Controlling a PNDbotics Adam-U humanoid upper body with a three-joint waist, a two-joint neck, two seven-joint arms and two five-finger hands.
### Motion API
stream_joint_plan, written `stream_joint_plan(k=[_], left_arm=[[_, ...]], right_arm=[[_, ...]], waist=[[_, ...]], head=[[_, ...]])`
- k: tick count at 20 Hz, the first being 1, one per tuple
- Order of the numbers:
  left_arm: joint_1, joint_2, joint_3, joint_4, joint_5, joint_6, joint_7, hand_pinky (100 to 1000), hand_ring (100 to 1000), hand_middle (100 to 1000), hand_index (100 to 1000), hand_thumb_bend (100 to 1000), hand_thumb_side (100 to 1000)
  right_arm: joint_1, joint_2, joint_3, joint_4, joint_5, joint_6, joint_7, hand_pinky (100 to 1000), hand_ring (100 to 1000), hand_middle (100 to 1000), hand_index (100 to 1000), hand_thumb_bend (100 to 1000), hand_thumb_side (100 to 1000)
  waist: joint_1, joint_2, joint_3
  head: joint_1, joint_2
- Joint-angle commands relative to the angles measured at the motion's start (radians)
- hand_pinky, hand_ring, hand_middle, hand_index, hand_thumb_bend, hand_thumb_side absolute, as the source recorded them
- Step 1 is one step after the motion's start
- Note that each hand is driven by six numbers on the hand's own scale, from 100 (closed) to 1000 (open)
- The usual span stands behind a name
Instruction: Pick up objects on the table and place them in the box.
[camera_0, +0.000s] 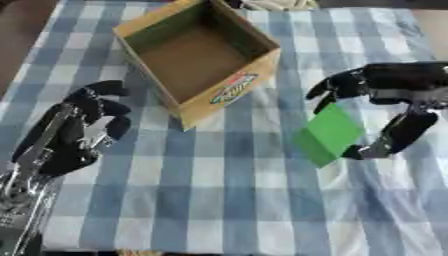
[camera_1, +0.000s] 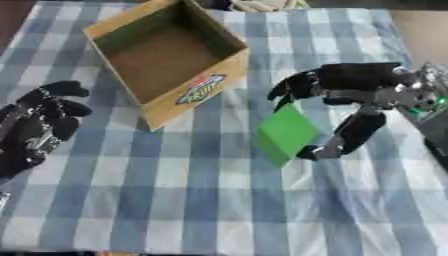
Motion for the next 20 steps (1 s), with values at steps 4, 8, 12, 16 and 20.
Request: stream_joint_plan(k=[4,8,12,16,20], left_arm=[[-0.007,0.022,-0.006,-0.009,0.006,-0.003,-0.013,781,691,757,866,512,553],[-0.009,0.018,-0.018,-0.007,0.010,-0.003,-0.026,781,691,757,866,511,556],[-0.013,0.010,-0.031,-0.006,0.016,-0.003,-0.039,781,691,757,866,512,556],[-0.019,0.006,-0.043,-0.005,0.021,-0.003,-0.053,781,691,757,866,511,557],[-0.024,-0.001,-0.051,-0.005,0.027,-0.003,-0.062,782,691,757,865,511,558]], right_arm=[[-0.110,-0.017,-0.046,0.046,0.001,0.019,-0.014,876,901,884,526,387,401],[-0.199,0.038,-0.069,0.163,0.040,0.025,-0.031,874,900,885,526,389,386],[-0.288,0.112,-0.097,0.315,0.114,0.025,-0.048,872,900,885,526,384,383],[-0.356,0.183,-0.132,0.477,0.206,0.026,-0.075,868,899,886,526,355,390],[-0.399,0.239,-0.178,0.626,0.275,0.037,-0.150,851,891,881,531,303,397]], waist=[[-0.004,-0.022,0.020],[-0.007,-0.021,0.046],[-0.010,-0.021,0.083],[-0.015,-0.021,0.122],[-0.016,-0.022,0.153]], head=[[-0.013,-0.009],[-0.033,-0.012],[-0.056,-0.023],[-0.081,-0.043],[-0.102,-0.056]])
